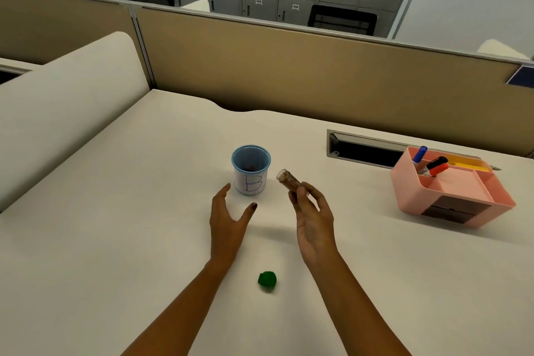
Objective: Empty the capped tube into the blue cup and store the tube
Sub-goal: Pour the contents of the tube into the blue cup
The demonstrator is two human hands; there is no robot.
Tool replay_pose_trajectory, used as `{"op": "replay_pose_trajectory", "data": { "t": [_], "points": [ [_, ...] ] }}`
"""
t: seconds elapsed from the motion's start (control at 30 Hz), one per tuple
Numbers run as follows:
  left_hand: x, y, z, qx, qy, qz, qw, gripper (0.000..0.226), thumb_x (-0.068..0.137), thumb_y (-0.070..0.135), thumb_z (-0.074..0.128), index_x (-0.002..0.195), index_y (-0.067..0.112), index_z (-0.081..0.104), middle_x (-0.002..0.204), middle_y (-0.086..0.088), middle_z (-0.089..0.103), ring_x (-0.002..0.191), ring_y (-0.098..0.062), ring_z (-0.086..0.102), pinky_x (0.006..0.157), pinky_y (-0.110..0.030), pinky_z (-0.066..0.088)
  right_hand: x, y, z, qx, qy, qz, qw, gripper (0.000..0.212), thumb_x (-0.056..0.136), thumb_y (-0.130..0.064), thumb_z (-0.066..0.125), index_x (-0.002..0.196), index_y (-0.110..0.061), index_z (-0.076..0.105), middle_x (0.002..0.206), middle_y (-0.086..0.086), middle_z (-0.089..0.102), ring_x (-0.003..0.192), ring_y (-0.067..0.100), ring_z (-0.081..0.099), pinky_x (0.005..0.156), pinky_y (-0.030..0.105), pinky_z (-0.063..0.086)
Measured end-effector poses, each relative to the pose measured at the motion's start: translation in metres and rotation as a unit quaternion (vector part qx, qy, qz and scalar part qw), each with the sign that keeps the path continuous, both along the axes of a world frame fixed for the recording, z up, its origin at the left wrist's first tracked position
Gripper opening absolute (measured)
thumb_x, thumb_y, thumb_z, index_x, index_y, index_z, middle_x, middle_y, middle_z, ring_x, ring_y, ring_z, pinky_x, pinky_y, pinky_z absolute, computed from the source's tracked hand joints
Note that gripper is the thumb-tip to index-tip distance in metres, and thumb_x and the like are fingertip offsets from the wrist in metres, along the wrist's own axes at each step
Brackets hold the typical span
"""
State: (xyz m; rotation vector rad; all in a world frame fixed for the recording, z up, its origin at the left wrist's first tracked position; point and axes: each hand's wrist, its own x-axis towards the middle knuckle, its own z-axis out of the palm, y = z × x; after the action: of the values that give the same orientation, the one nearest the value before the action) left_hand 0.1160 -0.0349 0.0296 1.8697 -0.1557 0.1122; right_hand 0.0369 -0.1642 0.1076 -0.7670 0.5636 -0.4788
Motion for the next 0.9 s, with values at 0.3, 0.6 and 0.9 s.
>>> {"op": "replay_pose_trajectory", "data": {
  "t": [0.3,0.6,0.9],
  "points": [
    [0.048,-0.026,0.0,-0.057,0.001,-0.039,0.998,0.091,0.068,0.03,0.08,0.142,0.023,0.026,0.149,0.003,0.036,0.134,-0.012,0.035,0.11,-0.028,0.034,0.069,-0.016,0.0,-0.069,0.06,-0.034,0.995,0.036,0.081,-0.011,0.073,0.113,-0.006,0.06,0.101,0.004,0.072,0.086,0.015,0.074,0.084,0.024,0.055],
    [0.069,-0.039,-0.009,-0.08,-0.017,-0.057,0.995,0.08,0.064,0.034,0.079,0.132,0.025,0.037,0.13,0.015,0.048,0.115,0.015,0.044,0.093,-0.002,0.037,0.113,-0.024,-0.011,-0.241,0.094,-0.059,0.964,0.026,0.079,-0.018,0.076,0.095,-0.03,0.06,0.099,-0.007,0.071,0.091,0.01,0.071,0.074,0.012,0.052],
    [0.073,-0.04,-0.015,-0.075,-0.015,-0.043,0.996,0.076,0.063,0.042,0.073,0.127,0.034,0.034,0.122,0.031,0.041,0.11,0.023,0.042,0.086,0.004,0.034,0.12,-0.019,-0.02,-0.432,0.071,-0.064,0.897,0.03,0.079,-0.016,0.076,0.102,-0.021,0.058,0.098,-0.005,0.069,0.087,-0.003,0.068,0.076,0.008,0.052]
  ]
}}
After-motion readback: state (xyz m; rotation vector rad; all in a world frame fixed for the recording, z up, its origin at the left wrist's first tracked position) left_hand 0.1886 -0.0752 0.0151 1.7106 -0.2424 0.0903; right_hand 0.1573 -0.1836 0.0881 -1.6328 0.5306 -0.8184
